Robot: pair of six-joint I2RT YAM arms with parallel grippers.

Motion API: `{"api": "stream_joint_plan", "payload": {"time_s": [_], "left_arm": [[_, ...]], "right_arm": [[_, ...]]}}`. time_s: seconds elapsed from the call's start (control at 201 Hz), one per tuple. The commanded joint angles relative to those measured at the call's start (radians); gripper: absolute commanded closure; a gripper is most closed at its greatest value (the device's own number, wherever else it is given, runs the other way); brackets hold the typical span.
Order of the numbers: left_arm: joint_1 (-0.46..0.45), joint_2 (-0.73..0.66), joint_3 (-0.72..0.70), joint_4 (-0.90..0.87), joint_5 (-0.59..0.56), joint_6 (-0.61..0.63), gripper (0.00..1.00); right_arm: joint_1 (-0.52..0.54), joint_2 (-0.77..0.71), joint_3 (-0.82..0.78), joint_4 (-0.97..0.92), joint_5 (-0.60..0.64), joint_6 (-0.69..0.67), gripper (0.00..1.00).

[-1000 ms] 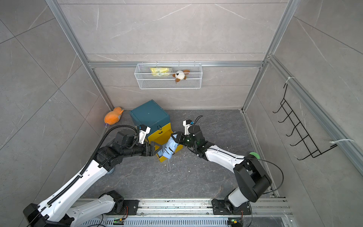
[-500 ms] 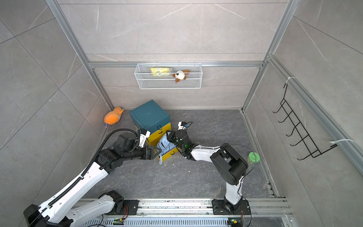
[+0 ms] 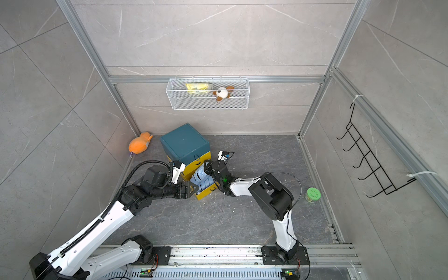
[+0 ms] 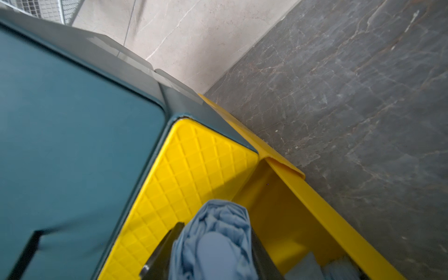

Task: Place the umbrella in the drawer by color
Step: Place the umbrella in the drawer.

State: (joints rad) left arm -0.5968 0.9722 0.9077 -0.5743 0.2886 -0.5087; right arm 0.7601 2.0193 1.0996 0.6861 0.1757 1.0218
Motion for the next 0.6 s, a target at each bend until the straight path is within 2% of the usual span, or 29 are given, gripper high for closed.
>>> {"api": "stream_joint_plan", "payload": {"time_s": [0.0,0.085,0.199,0.348,0.592], "left_arm": [[0.000,-0.021,-0.005,0.009,-0.004,-0.008,0.21],[0.000,-0.023,-0.009,0.012,-0.005,-0.010,0.21],[0.000,-0.022,-0.012,0.016,-0.007,-0.011,0.21],[0.000,-0.020,-0.008,0.021,-0.016,-0.019,0.21],[0.003,-0.004,0.037,0.006,-0.053,-0.016,0.21]], "right_arm": [[0.020,0.010,0.041,0.056,0.040,0.024,0.76],[0.026,0.006,0.034,0.037,0.044,0.007,0.69],[0.035,-0.029,0.004,0.004,0.074,-0.033,0.45],[0.038,-0.122,-0.041,-0.057,0.120,-0.107,0.21],[0.035,-0.299,-0.109,-0.159,0.205,-0.241,0.17]]}}
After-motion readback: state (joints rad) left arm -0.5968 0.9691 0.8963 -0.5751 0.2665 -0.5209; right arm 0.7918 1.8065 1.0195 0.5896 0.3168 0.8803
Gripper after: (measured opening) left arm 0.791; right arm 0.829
